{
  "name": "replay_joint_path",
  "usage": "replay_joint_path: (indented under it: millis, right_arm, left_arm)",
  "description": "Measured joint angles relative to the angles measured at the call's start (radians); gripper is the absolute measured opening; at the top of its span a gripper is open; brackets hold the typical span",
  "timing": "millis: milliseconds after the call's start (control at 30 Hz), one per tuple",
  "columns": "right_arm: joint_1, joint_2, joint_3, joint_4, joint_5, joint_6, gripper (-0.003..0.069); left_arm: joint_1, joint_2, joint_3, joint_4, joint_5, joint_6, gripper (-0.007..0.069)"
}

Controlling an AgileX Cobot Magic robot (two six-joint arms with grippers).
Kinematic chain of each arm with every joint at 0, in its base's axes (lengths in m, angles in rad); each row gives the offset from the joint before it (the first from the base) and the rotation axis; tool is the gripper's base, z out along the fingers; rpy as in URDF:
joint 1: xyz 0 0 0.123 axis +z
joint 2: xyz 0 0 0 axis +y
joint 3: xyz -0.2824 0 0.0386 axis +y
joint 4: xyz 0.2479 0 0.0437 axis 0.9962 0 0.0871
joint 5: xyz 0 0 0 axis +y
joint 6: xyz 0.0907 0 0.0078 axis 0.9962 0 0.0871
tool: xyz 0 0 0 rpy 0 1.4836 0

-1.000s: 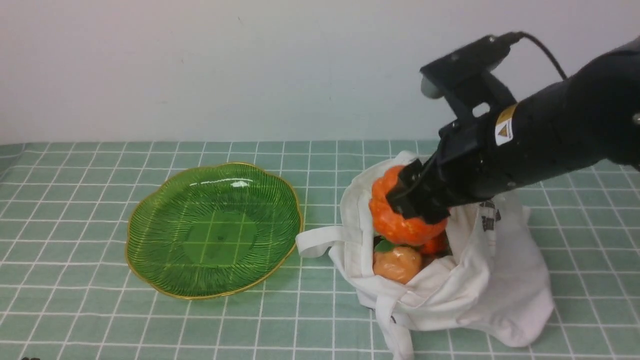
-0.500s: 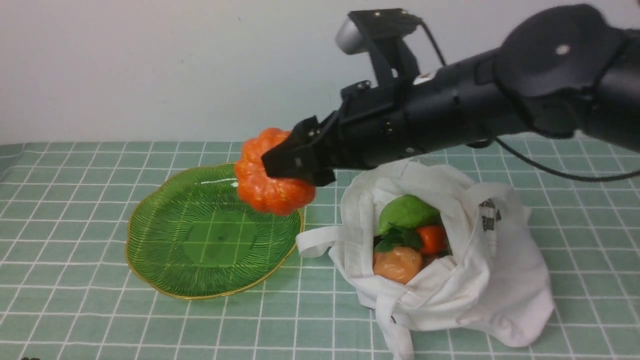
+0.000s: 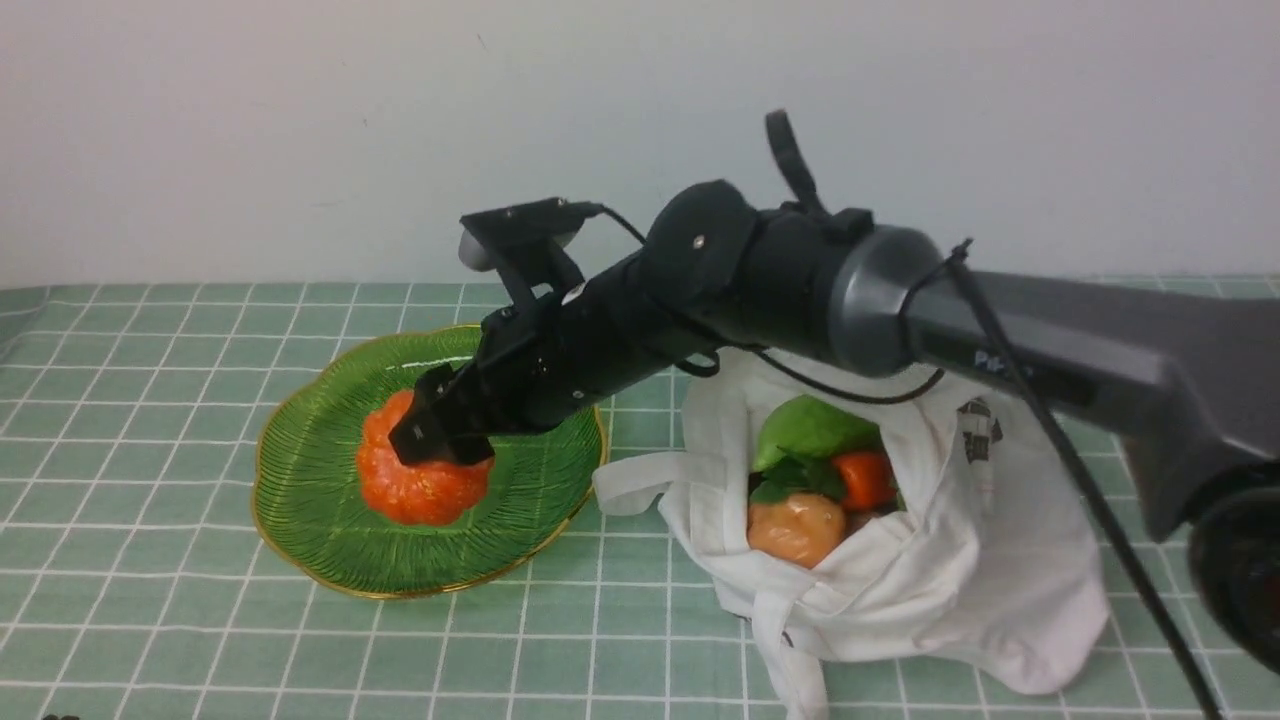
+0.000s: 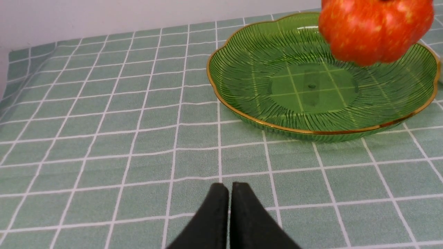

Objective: Take vegetables from cloth bag on blue coffee tablecloth place on plate.

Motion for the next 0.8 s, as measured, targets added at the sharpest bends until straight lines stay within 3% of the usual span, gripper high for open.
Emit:
replay_joint_path:
  millis: [167, 400, 600, 667, 800]
  right_arm:
    - [0.0, 0.059, -0.029, -0.112, 0.0, 0.109, 0.0472]
    - [0.0, 0.045, -0.034, -0.196, 0.019, 0.18, 0.0668]
    - [0.0, -0.053, -0.034, -0.352, 0.048, 0.277, 0.0667]
    - [-0.001, -0.141, -0.034, -0.514, 0.054, 0.358, 0.0553]
    - [-0.005, -0.289, -0.034, -0.776, 0.129, 0.545, 0.0219]
  left_arm:
    - [0.0, 0.0, 0.0, 0.0, 0.0, 0.0, -0.0008]
    - [0.0, 0.0, 0.0, 0.0, 0.0, 0.0, -0.0008]
    - [0.0, 0.0, 0.0, 0.0, 0.0, 0.0, -0.0008]
    - [0.0, 0.0, 0.0, 0.0, 0.0, 0.0, -0.0008]
    - [0.0, 0.0, 0.0, 0.0, 0.0, 0.0, -0.0008]
